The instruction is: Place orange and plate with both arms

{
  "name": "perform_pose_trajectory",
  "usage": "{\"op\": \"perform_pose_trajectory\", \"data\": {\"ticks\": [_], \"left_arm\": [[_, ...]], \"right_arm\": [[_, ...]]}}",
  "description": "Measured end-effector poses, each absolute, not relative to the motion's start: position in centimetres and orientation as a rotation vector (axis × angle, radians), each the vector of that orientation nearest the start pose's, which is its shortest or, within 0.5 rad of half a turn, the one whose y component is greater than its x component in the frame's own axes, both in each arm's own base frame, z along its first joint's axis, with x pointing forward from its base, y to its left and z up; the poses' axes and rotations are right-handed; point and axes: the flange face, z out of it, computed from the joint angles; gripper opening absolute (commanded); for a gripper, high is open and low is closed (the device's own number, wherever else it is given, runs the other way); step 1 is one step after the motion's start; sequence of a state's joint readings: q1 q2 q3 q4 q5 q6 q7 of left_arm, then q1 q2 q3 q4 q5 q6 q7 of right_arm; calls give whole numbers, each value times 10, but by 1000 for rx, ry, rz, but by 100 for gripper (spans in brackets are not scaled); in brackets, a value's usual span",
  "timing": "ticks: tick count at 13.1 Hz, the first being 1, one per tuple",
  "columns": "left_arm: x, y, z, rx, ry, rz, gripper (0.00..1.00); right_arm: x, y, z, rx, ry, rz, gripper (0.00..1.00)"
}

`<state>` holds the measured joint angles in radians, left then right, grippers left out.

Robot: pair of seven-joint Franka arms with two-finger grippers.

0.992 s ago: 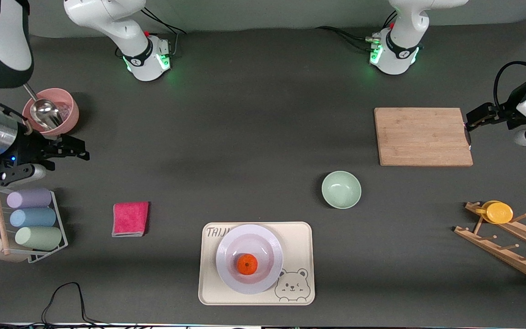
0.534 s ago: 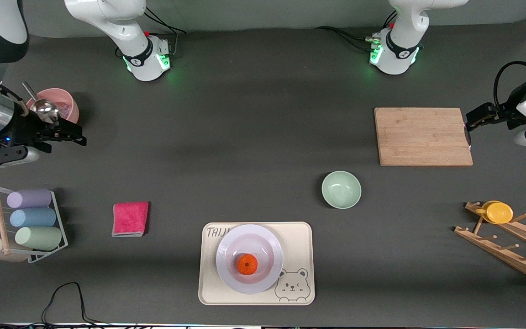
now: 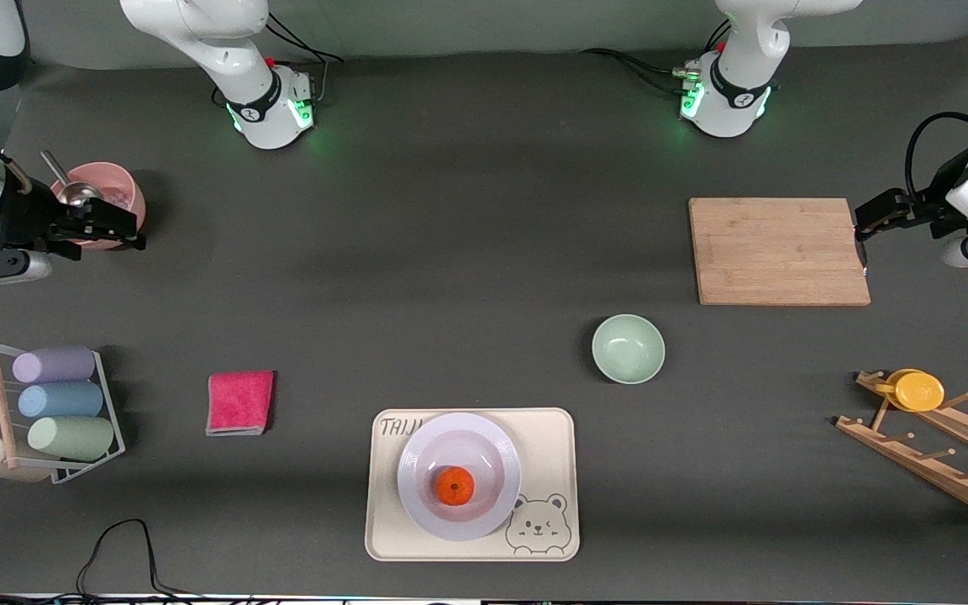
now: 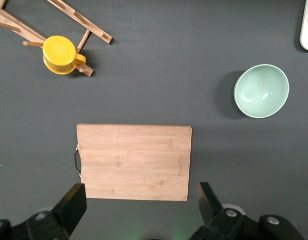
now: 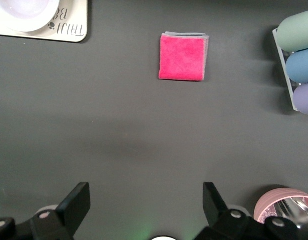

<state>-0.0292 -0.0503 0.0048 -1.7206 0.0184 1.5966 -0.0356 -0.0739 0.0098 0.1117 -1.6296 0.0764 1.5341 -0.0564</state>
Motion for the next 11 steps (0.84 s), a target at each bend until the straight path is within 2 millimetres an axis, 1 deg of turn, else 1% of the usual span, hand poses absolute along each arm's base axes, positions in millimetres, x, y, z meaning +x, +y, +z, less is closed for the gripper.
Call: {"op": "perform_pose_trajectory", "data": {"ticks": [2, 4, 7, 11], "left_arm": [[536, -14, 586, -3119, -4, 107, 100], [532, -13, 595, -3121, 36, 81, 100], [523, -9, 610, -3122, 55, 51, 100], [521, -9, 611, -3121, 62, 49, 100]], "right_arm": [[548, 35, 581, -3055, -150, 187, 100], [546, 35, 574, -3054, -149, 209, 100], [545, 35, 574, -3054, -149, 211, 100], [545, 35, 575, -3054, -148, 207, 100]]}}
